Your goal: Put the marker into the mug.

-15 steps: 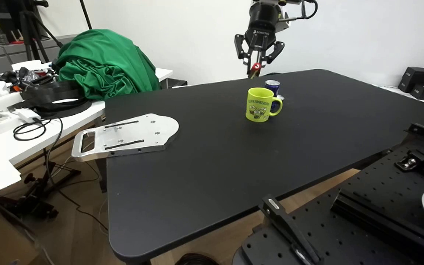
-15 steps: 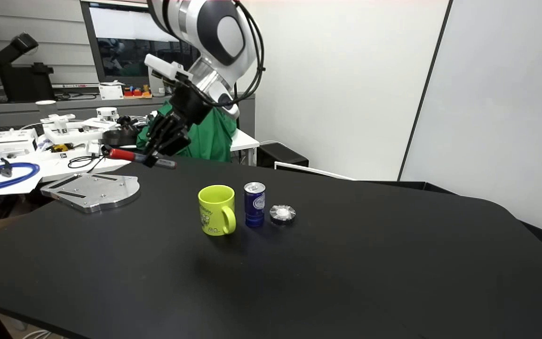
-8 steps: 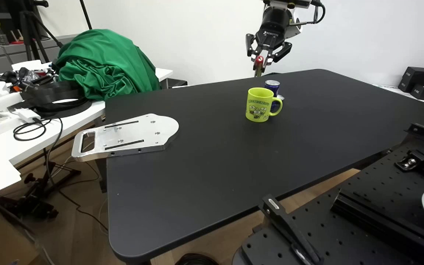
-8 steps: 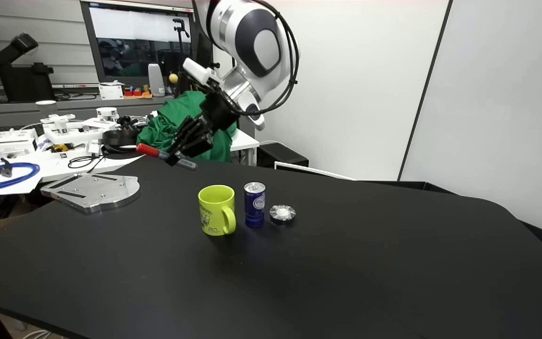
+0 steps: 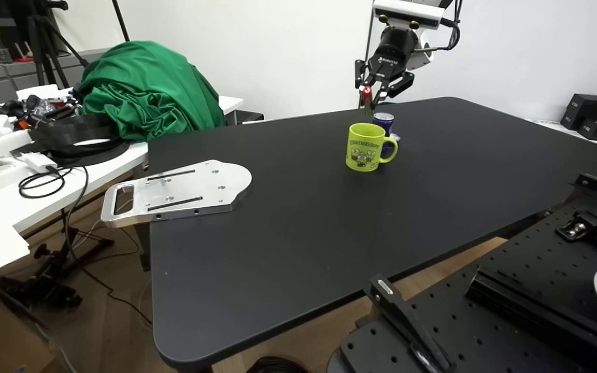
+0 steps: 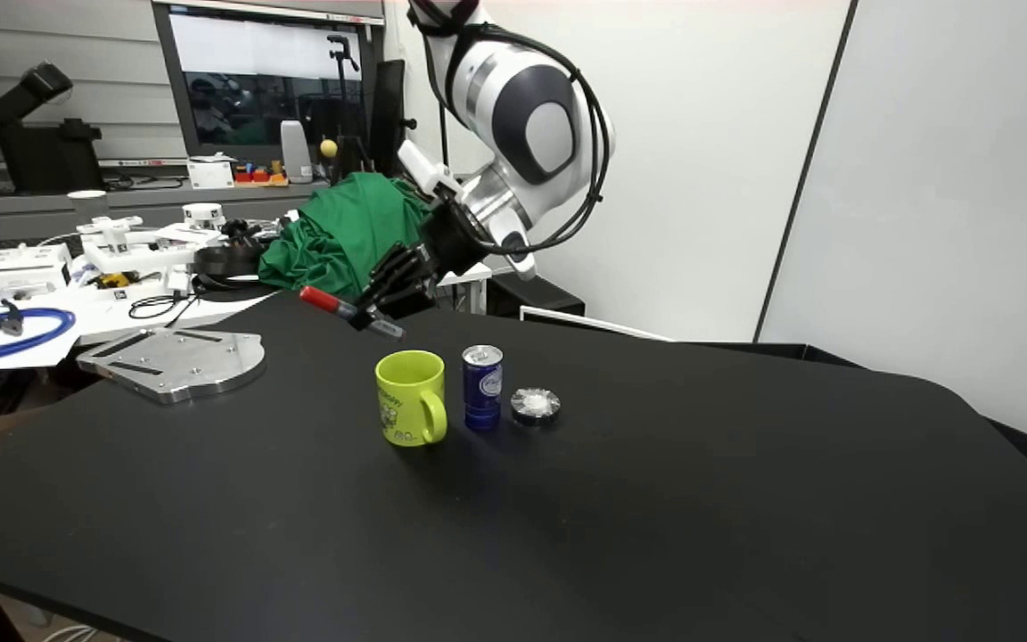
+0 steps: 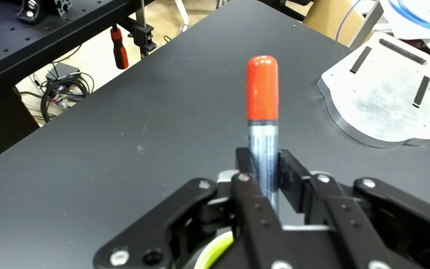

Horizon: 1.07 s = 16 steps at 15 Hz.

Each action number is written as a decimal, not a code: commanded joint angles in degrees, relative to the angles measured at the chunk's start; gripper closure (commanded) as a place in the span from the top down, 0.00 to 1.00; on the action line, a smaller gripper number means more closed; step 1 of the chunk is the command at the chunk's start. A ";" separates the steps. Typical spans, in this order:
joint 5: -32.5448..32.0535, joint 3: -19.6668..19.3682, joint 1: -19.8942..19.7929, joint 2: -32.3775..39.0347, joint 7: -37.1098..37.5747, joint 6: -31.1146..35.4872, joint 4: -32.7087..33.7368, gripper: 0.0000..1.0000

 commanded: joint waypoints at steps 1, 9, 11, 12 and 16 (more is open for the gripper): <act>2.23 -0.84 -1.71 3.71 1.40 -2.53 4.63 0.06; 3.81 -1.82 -3.62 9.42 1.04 -1.92 7.52 0.06; 3.62 -1.87 -3.63 10.64 0.75 -1.44 7.89 0.06; 3.49 -1.84 -3.54 11.06 0.72 -1.38 8.08 0.06; 3.25 -1.55 -2.83 11.20 0.50 -0.94 8.26 0.62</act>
